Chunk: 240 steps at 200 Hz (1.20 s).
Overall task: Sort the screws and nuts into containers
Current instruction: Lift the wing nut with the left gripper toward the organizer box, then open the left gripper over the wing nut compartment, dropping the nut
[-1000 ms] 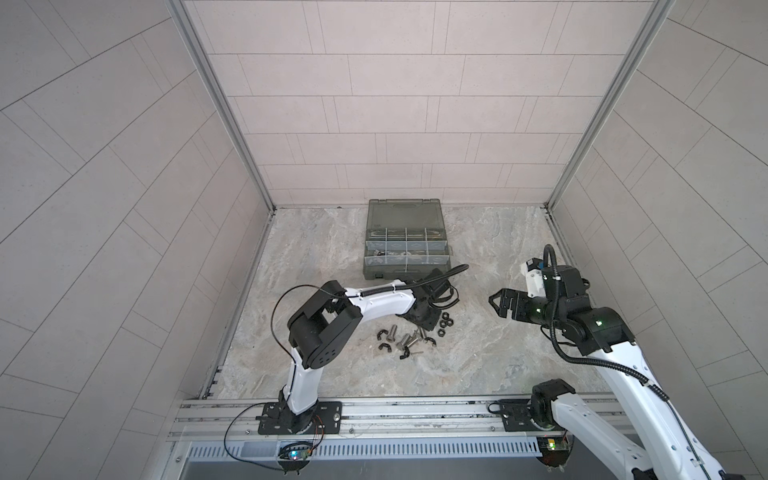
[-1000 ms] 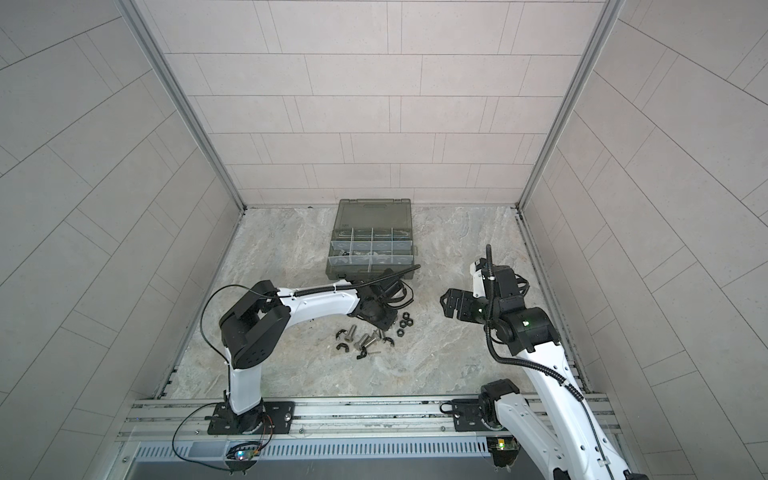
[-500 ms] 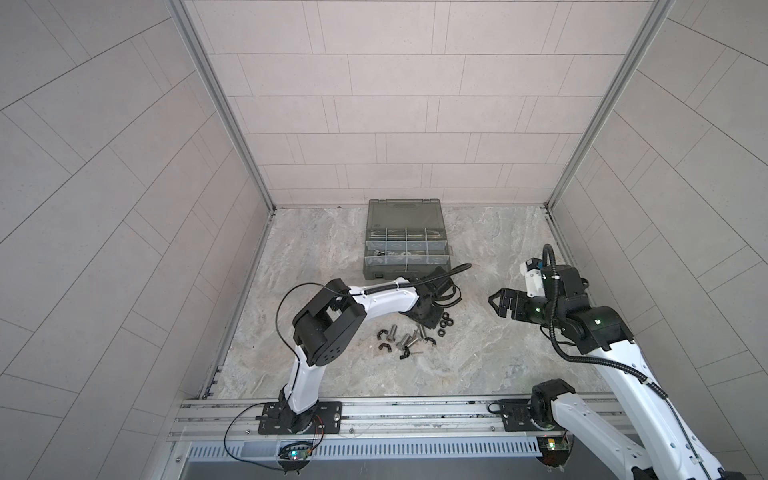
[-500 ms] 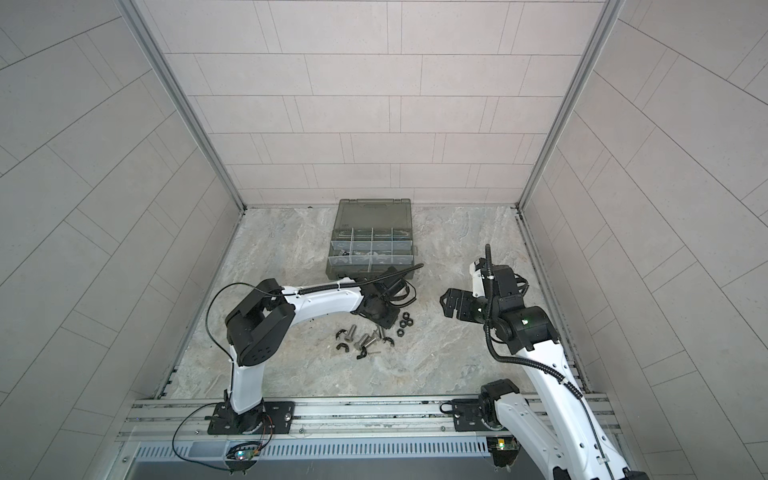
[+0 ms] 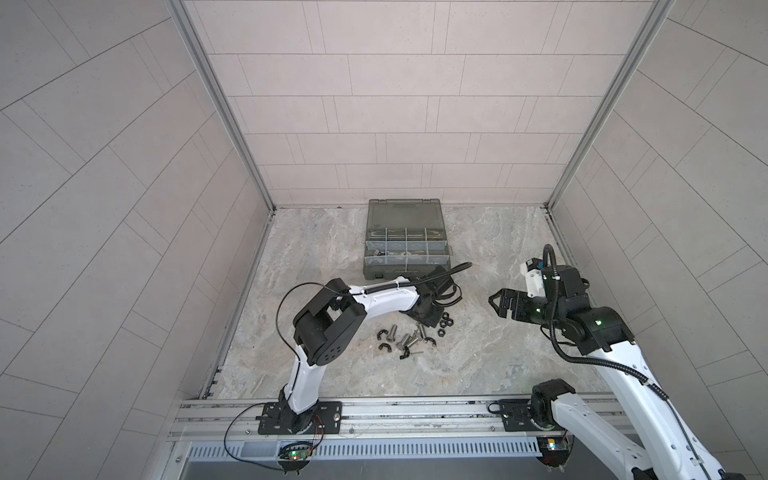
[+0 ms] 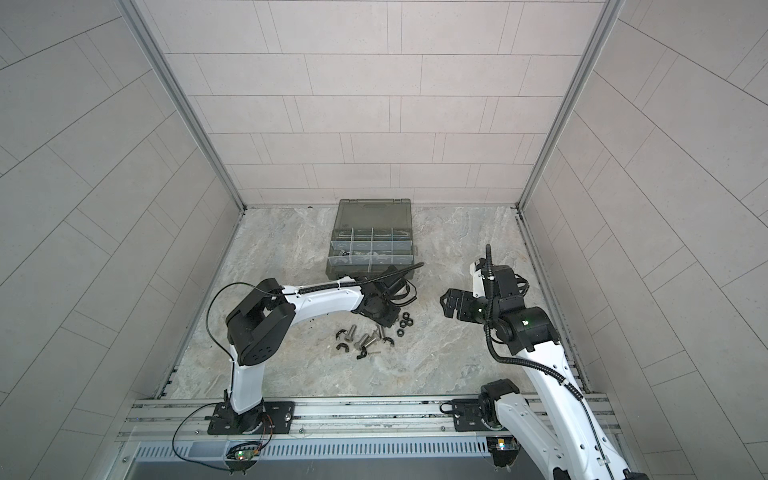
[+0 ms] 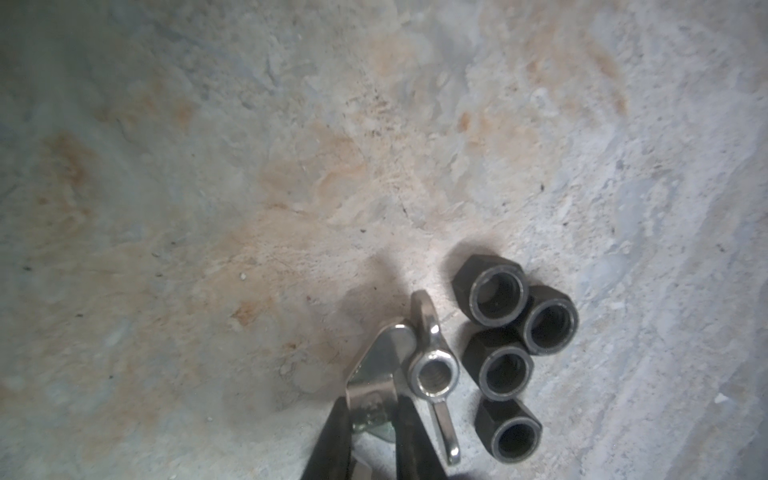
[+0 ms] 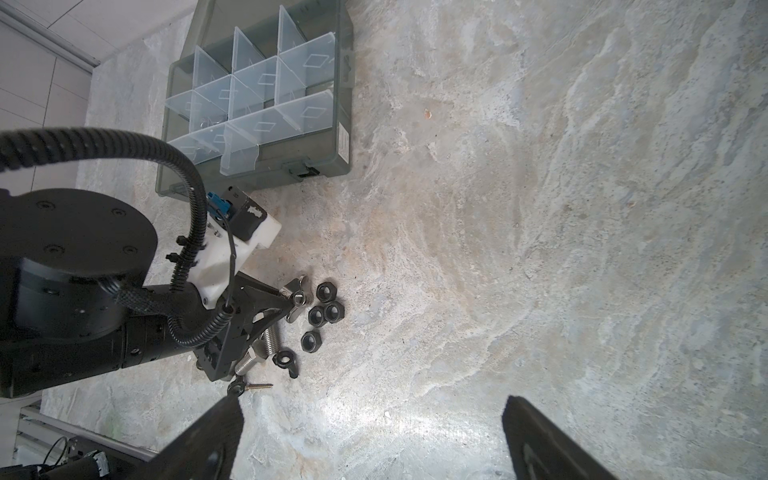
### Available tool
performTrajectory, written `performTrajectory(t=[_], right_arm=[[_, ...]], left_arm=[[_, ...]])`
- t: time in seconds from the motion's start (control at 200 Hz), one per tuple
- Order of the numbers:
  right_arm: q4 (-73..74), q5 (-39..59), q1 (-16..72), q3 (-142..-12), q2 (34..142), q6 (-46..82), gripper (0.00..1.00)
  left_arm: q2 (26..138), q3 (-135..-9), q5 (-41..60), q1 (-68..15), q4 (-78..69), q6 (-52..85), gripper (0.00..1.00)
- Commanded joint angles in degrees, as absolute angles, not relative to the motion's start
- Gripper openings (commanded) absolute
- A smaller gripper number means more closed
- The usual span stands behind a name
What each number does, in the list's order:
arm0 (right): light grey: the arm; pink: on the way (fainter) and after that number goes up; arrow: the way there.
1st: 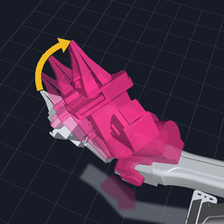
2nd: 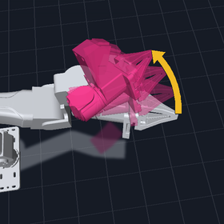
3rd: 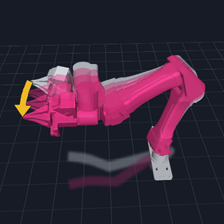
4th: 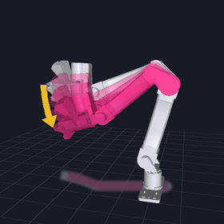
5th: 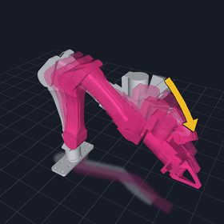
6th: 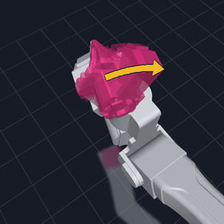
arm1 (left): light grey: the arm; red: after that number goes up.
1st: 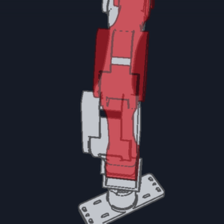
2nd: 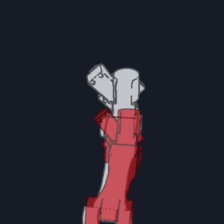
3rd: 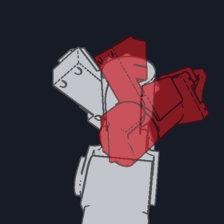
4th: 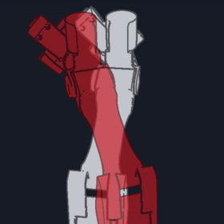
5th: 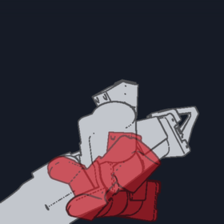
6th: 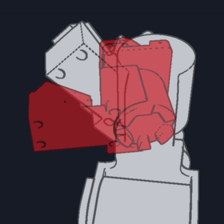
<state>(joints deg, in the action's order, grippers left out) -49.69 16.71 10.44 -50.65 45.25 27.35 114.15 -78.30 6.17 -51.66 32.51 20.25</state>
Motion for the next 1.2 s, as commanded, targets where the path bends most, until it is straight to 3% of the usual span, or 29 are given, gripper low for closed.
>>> performTrajectory(t=[0.0,0.645,1.196], right_arm=[[-50.8,16.7,10.2,-51.9,44.5,27.1,0.99],[-48.7,17.3,10.1,-53.3,47.8,27.8,0.99],[-45.5,18.5,10.1,-57.6,55.8,27.9,0.99]], left_arm=[[113.6,-79.1,4.6,-50.9,35.6,19.2,0.17],[108.0,-85.6,4.2,-43.4,41.3,15.6,0.16],[111.2,-99.9,6.3,-24.7,44.9,13.7,0.16]])
